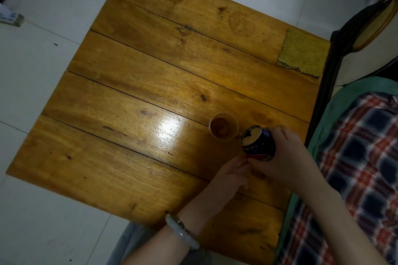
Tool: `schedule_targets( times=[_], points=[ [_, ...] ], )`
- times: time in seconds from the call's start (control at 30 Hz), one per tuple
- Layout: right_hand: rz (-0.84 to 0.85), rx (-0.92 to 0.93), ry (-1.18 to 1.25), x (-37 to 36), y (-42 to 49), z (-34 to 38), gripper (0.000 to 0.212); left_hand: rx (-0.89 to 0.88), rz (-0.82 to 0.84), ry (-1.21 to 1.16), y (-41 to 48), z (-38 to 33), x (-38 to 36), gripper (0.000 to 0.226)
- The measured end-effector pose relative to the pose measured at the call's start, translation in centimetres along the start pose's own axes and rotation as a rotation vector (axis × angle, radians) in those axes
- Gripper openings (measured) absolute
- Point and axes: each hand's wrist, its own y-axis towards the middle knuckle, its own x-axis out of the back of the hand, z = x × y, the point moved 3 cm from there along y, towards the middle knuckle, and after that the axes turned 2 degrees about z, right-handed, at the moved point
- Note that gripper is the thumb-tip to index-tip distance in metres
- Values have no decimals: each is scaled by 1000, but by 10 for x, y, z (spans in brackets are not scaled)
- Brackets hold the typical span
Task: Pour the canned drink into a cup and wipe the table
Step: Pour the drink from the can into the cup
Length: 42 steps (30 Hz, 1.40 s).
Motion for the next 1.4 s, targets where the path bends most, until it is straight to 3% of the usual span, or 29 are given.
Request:
schedule_targets(
  times=[1.4],
  points=[
    [71,17,-104,6,12,16,78,-23,-58,-152,7,9,13,54]
  ],
)
